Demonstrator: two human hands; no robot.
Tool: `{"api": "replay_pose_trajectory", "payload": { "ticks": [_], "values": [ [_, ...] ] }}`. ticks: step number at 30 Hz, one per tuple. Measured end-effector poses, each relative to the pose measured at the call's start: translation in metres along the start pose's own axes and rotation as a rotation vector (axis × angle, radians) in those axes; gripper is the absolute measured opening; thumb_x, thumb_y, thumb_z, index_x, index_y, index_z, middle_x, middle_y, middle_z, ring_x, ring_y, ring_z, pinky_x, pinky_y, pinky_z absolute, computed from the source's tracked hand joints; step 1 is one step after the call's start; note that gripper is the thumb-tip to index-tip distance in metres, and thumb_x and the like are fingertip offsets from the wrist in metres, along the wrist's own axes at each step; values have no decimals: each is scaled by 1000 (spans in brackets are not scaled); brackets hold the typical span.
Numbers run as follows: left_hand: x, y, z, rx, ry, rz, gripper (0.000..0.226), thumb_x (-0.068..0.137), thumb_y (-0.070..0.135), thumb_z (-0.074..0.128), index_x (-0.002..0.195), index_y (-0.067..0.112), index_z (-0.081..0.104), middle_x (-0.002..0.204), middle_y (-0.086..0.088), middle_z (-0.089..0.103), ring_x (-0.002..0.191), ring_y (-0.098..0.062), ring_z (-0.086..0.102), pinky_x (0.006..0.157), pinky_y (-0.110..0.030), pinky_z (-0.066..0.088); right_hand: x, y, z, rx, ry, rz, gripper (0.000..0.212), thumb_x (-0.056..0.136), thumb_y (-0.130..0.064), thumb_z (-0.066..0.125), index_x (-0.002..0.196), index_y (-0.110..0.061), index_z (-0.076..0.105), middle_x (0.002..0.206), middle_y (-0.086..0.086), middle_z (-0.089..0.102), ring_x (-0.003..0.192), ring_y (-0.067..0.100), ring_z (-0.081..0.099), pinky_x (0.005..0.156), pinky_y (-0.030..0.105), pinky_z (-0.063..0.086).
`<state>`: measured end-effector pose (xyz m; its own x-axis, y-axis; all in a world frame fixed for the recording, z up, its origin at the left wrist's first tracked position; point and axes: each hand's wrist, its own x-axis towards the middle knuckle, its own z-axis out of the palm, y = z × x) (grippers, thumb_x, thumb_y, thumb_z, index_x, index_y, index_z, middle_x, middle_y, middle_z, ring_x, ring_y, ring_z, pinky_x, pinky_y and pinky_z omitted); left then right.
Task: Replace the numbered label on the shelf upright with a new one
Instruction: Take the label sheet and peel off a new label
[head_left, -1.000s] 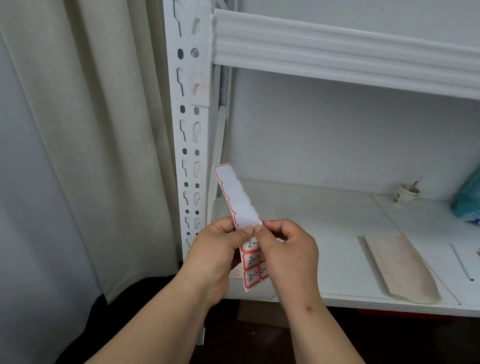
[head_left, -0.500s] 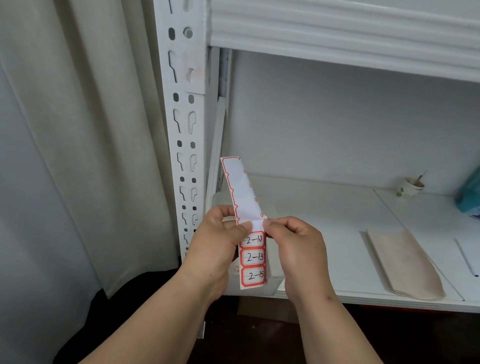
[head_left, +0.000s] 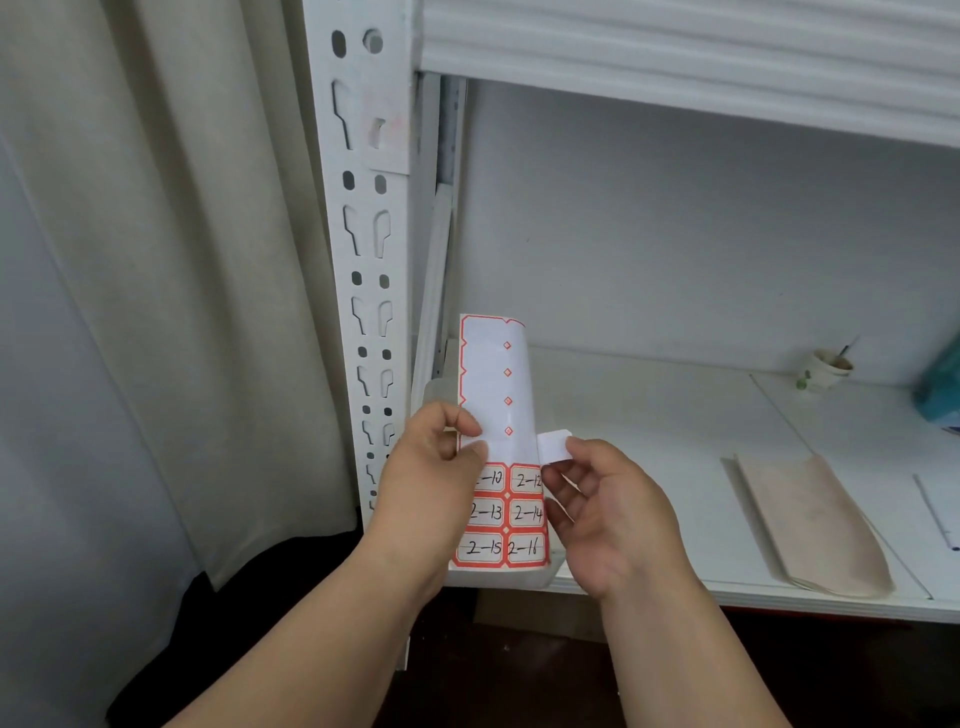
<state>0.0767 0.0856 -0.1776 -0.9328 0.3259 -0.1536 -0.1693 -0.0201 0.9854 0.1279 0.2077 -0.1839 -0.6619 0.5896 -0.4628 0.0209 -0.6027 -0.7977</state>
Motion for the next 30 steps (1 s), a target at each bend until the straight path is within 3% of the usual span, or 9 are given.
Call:
{"api": "replay_pose_trajectory", "payload": {
  "ticks": [3,6,11,13,17,19,25,28,30],
  "values": [
    [1,-1,-1,11,29,-31,23,100,9,50,87,18,66,80,6,74,64,-12,73,49,-27,57,-2,-2,-1,68,16,-25,8,89,-16,59,90,-11,64,72,2,69,68,16,63,67,31,49],
    [3,-4,-1,24,20,-73,29,101,11,48,88,27,69,89,5,74,65,-11,74,52,-27,58,-7,-1,1,38,37,-129,8,91,-18,58,91,-13,65,77,1,69,71,15,65,63,30,49],
    [-2,0,8,-33,-105,-76,12,97,17,58,97,11,69,93,-9,75,80,-24,75,68,-37,62,-15,11,8,-488,74,-585,14,91,-26,60,79,-24,67,80,-7,70,70,4,66,59,16,48],
    [-3,1,11,-110,-146,-69,22,94,25,62,97,4,68,94,-17,74,86,-31,73,76,-45,60,-15,18,9,-692,82,-823,12,89,-27,62,78,-24,65,87,-8,64,77,0,61,63,9,43],
    [0,0,8,-195,-169,-86,28,92,24,64,96,-3,69,96,-20,74,92,-38,72,86,-49,57,-10,29,5,-914,50,-1096,15,85,-37,56,85,-25,66,89,-13,58,81,6,59,71,22,50],
    [1,-1,5,-214,-167,-107,25,93,19,62,97,-5,70,97,-22,74,94,-38,71,88,-47,57,-8,29,2,-908,35,-1109,13,81,-36,62,86,-25,67,90,-13,59,84,7,60,72,25,53],
    [5,0,0,-186,-108,-171,19,94,14,57,98,4,73,95,-14,76,93,-37,72,91,-54,55,-12,23,-1,-747,-32,-896,13,80,-31,71,89,-27,62,98,-13,59,94,-1,59,69,5,47],
    [5,5,-1,-196,-106,-215,18,95,19,59,105,8,69,96,-11,77,89,-33,74,90,-55,55,-6,15,-1,-629,137,-654,19,88,-33,62,107,-34,56,118,-11,54,103,9,60,75,24,54],
    [5,7,-2,-198,-122,-239,16,95,21,60,104,11,67,94,-10,77,88,-33,74,89,-55,55,-4,9,-2,-558,100,-380,35,92,-33,59,125,-32,49,125,-8,56,94,13,66,67,30,55]
  ]
}}
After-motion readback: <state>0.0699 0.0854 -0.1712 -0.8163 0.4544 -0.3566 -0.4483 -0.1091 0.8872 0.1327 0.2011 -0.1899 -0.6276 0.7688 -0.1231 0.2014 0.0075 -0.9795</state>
